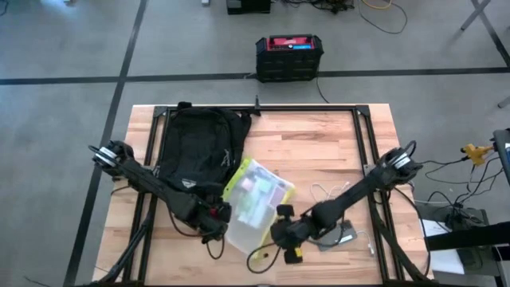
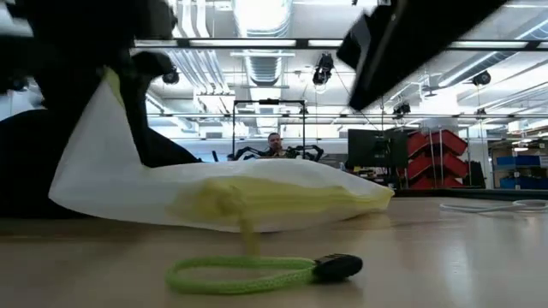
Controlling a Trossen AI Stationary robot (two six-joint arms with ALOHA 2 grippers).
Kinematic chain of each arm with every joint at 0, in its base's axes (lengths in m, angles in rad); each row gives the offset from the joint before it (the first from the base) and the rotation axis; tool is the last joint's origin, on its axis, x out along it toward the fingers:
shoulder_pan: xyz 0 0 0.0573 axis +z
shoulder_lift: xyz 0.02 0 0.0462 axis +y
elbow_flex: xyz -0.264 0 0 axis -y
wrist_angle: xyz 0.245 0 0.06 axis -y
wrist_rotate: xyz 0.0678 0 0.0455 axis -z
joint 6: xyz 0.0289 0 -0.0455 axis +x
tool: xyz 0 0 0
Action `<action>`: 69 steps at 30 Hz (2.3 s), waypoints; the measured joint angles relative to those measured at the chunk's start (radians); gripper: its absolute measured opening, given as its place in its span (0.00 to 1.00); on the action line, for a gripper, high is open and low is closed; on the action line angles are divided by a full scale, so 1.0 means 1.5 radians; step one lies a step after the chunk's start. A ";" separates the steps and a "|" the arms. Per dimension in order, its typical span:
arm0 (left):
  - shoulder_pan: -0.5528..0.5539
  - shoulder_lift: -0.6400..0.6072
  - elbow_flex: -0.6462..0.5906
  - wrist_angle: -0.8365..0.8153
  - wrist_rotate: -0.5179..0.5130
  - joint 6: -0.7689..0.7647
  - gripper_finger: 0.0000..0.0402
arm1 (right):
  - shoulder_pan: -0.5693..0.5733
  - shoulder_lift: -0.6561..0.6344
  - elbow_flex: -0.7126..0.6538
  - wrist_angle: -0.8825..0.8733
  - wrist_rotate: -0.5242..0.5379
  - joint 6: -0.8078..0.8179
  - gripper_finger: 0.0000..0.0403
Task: Unpack backpack
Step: Open the white zip bag
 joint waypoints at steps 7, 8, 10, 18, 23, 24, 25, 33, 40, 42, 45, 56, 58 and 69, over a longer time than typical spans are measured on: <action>-0.031 -0.001 0.131 -0.060 0.044 -0.074 0.52 | 0.034 0.088 0.006 0.122 -0.063 0.006 0.46; -0.042 0.001 0.136 -0.031 0.038 -0.075 0.53 | 0.036 0.098 0.006 0.148 -0.075 0.001 0.46; -0.068 0.002 0.129 0.056 0.014 -0.063 0.53 | 0.035 0.113 0.006 0.200 -0.089 -0.021 0.46; -0.111 0.039 -0.012 0.413 -0.053 -0.016 0.46 | 0.013 0.161 0.006 0.240 -0.072 -0.080 0.37; -0.095 0.081 -0.129 0.542 -0.070 -0.067 0.39 | -0.004 0.194 0.010 0.246 -0.039 -0.122 0.33; -0.092 0.091 -0.150 0.575 -0.070 -0.080 0.38 | -0.009 0.200 0.010 0.247 -0.040 -0.128 0.32; -0.089 0.102 -0.171 0.606 -0.069 -0.092 0.37 | -0.014 0.203 0.010 0.246 -0.042 -0.136 0.30; -0.083 0.162 -0.259 0.729 -0.084 -0.197 0.27 | -0.047 0.209 0.010 0.234 -0.022 -0.170 0.03; -0.084 0.152 -0.280 0.730 -0.088 -0.205 0.23 | -0.048 0.171 0.010 0.072 0.026 -0.169 0.00; -0.085 0.152 -0.280 0.729 -0.088 -0.202 0.23 | -0.046 0.155 0.010 0.018 0.035 -0.168 0.00; -0.085 0.151 -0.280 0.725 -0.088 -0.200 0.23 | -0.046 0.132 0.009 -0.048 0.042 -0.168 0.00; -0.083 0.084 -0.231 0.668 -0.087 -0.058 0.22 | -0.049 0.102 0.000 -0.033 0.010 -0.186 0.00; -0.083 0.052 -0.202 0.685 -0.090 -0.016 0.22 | -0.049 0.102 0.000 -0.031 0.006 -0.174 0.00; -0.090 0.109 -0.086 0.697 -0.070 0.087 0.21 | 0.007 0.102 0.014 -0.010 -0.047 -0.076 0.00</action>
